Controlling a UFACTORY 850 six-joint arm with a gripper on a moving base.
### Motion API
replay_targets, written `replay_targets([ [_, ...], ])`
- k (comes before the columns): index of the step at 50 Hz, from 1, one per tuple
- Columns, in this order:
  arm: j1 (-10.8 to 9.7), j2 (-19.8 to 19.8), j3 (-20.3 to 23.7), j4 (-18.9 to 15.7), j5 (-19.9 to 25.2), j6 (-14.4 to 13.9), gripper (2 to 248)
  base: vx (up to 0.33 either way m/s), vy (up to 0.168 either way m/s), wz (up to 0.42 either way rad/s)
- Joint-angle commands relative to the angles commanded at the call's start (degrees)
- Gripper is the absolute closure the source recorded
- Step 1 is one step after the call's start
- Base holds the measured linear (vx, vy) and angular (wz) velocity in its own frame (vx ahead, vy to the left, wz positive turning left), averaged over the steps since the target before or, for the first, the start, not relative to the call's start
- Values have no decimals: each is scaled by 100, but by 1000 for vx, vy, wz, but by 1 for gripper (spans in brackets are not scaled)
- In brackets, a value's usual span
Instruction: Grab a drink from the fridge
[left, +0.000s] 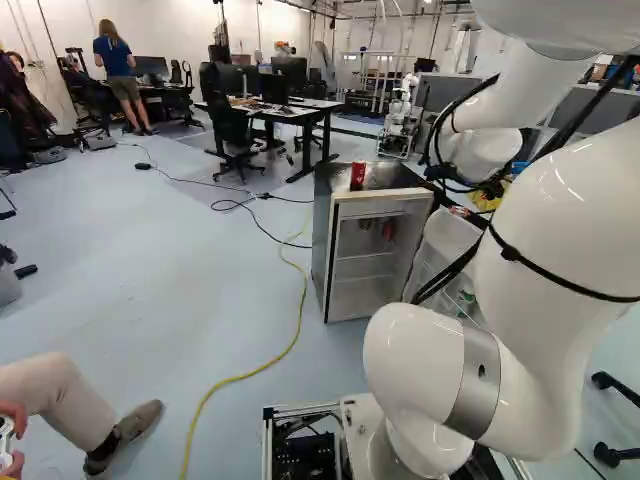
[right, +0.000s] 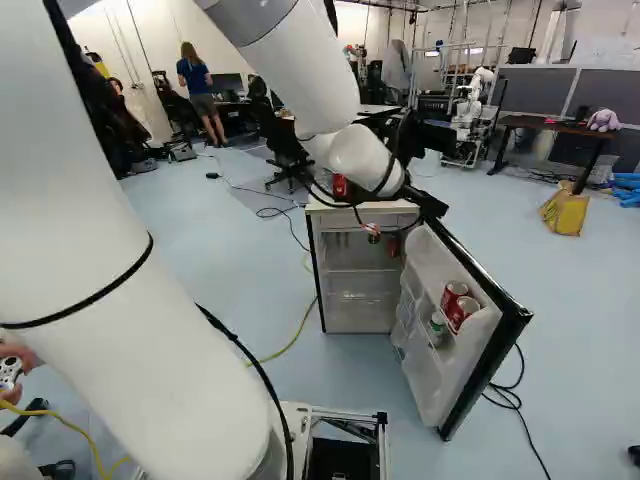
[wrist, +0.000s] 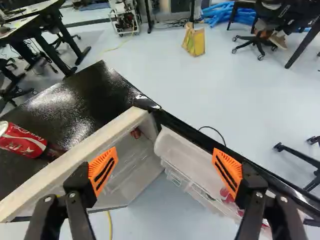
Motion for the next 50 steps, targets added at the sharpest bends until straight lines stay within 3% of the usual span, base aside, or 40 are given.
replay_targets([
  [50,-771,-203,-911,327,-2165,0,3,0,0,0],
])
